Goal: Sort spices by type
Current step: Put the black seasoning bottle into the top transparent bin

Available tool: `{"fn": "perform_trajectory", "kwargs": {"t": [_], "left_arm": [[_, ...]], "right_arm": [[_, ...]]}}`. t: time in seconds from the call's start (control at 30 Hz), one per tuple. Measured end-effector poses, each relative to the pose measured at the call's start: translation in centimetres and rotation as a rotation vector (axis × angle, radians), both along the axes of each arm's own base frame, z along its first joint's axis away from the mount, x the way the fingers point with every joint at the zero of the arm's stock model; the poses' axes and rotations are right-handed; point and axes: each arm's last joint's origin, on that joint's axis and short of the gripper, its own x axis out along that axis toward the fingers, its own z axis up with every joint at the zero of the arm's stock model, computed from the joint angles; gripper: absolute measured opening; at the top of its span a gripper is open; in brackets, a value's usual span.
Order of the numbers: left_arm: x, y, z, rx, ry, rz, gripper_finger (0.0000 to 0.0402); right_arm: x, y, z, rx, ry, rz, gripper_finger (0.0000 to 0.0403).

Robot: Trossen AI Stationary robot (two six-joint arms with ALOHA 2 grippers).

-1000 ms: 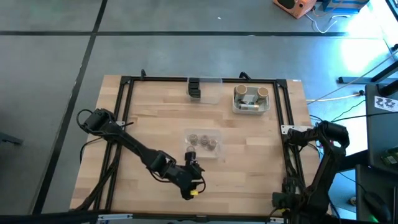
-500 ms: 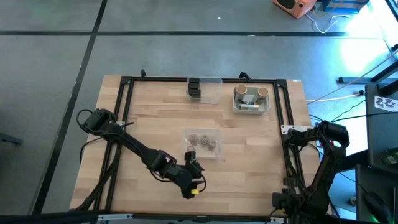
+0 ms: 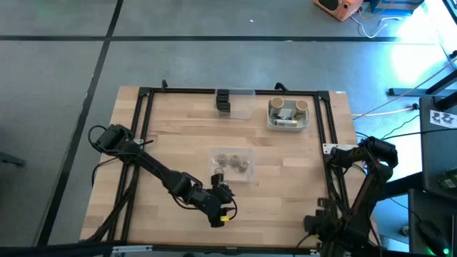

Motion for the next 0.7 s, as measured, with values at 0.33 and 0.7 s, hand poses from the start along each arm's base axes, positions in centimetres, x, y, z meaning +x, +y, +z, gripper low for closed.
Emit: {"fn": "perform_trajectory", "kwargs": {"t": [0.33, 0.7], "left_arm": [[-1.5, 1.0, 2.6, 0.16, 0.007, -0.104, 0.0205], [-4.6, 3.3, 4.7, 0.302, 0.151, -0.089, 0.0205]], "right_arm": [[6.7, -4.8, 6.1, -0.288, -0.142, 0.094, 0.0132], [14.1, -13.2, 9.5, -0.514, -0.197, 0.187, 0.0132]]}}
